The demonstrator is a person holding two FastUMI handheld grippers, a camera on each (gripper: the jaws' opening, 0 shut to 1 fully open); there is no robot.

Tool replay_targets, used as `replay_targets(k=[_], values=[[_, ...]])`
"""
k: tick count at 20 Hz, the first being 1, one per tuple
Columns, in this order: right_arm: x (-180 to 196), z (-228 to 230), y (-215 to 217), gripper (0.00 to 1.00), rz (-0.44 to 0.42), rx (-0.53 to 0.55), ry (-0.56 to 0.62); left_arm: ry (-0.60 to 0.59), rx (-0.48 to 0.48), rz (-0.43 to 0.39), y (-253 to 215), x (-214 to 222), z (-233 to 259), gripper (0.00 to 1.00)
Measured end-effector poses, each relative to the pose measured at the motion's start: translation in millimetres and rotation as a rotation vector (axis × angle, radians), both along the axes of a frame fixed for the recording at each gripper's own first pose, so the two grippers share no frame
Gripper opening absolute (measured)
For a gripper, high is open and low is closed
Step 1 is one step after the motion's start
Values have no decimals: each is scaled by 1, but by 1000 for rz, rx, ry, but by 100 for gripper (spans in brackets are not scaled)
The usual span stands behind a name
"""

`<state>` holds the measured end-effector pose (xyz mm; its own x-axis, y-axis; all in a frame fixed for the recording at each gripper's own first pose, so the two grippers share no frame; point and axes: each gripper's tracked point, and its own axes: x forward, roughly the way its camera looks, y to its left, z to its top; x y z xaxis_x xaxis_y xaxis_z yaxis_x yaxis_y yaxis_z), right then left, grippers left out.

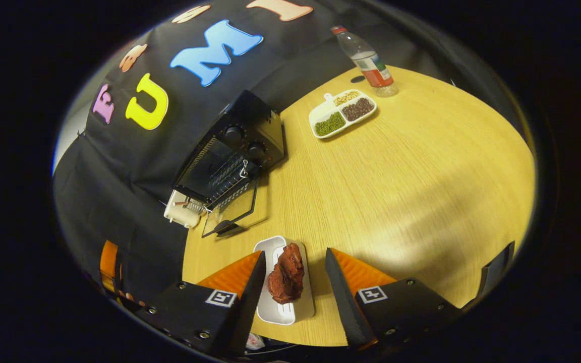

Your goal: Open the electric oven with the left hand, put the food in, and close the electric oven.

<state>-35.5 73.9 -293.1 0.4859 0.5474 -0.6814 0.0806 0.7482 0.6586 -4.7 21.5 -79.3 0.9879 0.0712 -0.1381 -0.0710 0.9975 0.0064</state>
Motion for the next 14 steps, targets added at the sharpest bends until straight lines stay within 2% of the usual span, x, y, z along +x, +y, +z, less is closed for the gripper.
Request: replay_targets(k=[4, 5, 6, 8, 9, 10, 11, 14], values=[[-12, 0, 21, 72, 26, 122, 72, -7, 3, 2, 0, 3, 3, 97], [-14, -3, 22, 72, 21, 115, 87, -11, 2, 2, 0, 4, 4, 97], [-9, -16, 15, 56, -10, 74, 96, -11, 0, 1, -2, 4, 3, 98], [-12, 1, 16, 24, -30, 122, 99, -3, -17, 1, -2, 5, 0, 100], [-10, 5, 17, 12, -16, 128, 96, -1, -25, 2, -2, 6, -1, 100], [-7, -1, 22, 14, -17, 123, 75, -1, -26, 1, -2, 6, -2, 97], [-5, 3, 25, 7, -8, 112, 51, -4, -23, 6, 1, 7, -1, 100], [-1, 21, 31, 7, 7, 120, 25, -9, -30, 6, 5, 11, -1, 97]])
